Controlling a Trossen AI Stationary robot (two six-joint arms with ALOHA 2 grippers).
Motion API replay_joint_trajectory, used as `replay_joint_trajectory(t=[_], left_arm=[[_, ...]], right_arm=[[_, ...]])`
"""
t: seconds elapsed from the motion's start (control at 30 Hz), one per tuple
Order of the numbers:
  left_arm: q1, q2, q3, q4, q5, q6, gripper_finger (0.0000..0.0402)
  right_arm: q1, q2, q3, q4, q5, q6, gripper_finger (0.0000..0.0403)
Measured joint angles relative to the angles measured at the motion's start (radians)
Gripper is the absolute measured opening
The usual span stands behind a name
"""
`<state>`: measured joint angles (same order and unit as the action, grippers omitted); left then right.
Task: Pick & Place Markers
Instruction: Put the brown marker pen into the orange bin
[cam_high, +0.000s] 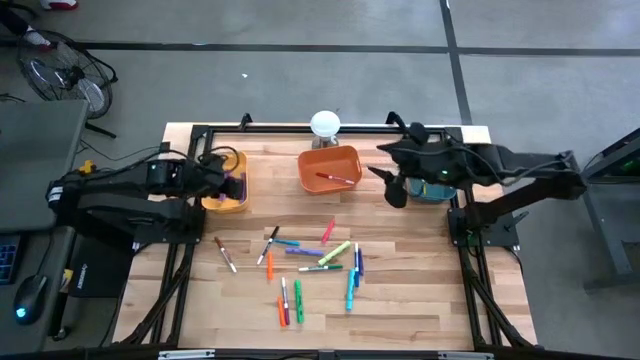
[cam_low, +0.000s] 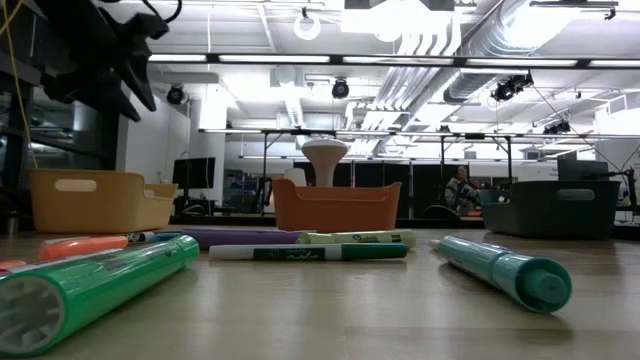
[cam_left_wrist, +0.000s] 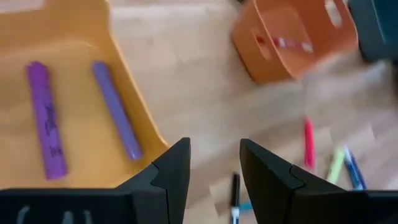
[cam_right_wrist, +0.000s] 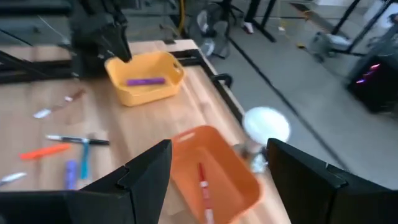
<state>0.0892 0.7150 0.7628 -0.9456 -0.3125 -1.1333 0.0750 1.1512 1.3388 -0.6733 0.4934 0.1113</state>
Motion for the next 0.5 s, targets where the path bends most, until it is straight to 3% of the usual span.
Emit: replay_joint_trajectory(t=[0.13, 0.5], left_arm=[[-0.080, 0.003, 0.000, -0.003, 0.066, -0.043, 0.0138], [-0.291, 0.067, 0.000, -0.027, 0.054, -0.503, 0.0138]], right_arm=[[0.000, -0.114, -0.145, 0.066, -0.029, 0.071, 0.0252], [0.000, -0.231, -0.284, 0.072, -0.041, 0.155, 0.0252]])
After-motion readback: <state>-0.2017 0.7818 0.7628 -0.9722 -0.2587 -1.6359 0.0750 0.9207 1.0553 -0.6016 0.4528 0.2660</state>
